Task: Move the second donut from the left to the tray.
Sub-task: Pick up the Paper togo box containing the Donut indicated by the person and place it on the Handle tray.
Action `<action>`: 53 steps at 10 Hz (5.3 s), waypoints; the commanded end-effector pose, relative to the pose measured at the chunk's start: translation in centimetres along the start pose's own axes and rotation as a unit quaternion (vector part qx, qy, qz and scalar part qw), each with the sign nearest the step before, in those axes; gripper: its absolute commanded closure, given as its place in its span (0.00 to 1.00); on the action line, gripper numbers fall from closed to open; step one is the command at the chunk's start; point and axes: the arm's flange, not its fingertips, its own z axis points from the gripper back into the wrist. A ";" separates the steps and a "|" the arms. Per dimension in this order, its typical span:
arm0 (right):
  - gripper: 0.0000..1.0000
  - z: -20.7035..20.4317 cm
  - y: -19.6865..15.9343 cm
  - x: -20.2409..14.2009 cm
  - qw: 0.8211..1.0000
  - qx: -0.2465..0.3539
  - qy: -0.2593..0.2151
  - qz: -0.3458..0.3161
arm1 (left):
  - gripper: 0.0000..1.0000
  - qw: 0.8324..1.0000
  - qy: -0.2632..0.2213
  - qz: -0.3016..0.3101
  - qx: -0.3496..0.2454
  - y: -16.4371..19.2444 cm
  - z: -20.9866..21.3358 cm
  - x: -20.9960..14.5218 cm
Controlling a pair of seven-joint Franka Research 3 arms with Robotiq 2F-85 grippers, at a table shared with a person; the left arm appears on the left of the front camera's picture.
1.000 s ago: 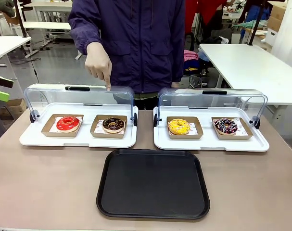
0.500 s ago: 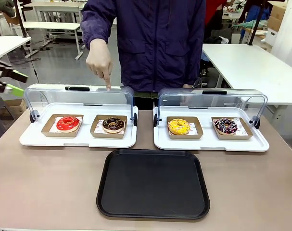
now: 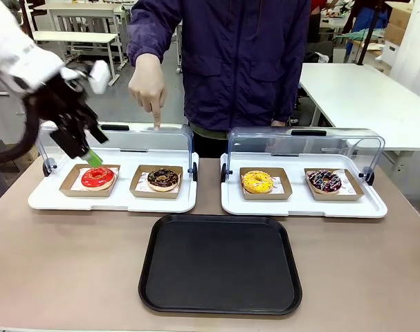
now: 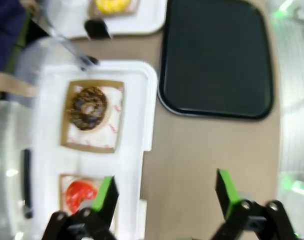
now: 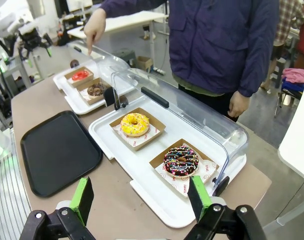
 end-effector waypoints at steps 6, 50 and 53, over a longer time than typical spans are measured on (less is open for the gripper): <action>0.00 -0.1 -0.3 0.1 1.000 0.000 -0.015 0.013 | 0.00 0.990 0.122 -0.067 0.010 4.9 -12.7 0.7; 0.00 -0.1 -0.3 0.1 1.000 0.000 -0.015 0.013 | 0.98 0.974 0.184 -0.092 0.091 3.1 -13.5 2.7; 0.00 -0.1 -0.3 0.1 1.000 0.000 -0.015 0.013 | 0.98 0.973 0.174 -0.088 0.121 -3.5 -11.2 4.2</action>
